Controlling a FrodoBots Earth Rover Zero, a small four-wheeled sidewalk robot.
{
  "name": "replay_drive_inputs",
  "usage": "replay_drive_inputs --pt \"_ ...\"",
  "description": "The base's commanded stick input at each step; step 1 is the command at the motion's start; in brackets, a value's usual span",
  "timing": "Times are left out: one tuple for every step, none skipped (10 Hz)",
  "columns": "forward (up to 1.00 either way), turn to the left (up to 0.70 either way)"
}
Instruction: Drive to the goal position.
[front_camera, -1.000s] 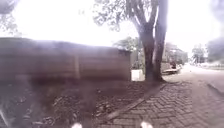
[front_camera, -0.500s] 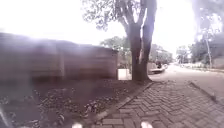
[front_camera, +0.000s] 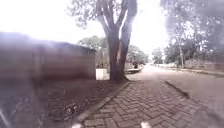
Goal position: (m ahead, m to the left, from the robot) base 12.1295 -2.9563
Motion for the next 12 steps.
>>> replay_drive_inputs --pt "0.0 -0.5" --pt "0.0 -0.5" --pt "0.0 -0.5" --pt "0.0 -0.5" --pt "0.0 -0.5" --pt "0.0 -0.5" --pt "0.0 -0.49" --pt "0.0 -0.49" --pt "0.0 0.0" --pt "0.0 0.0" --pt "0.15 0.0" --pt "0.36 0.0"
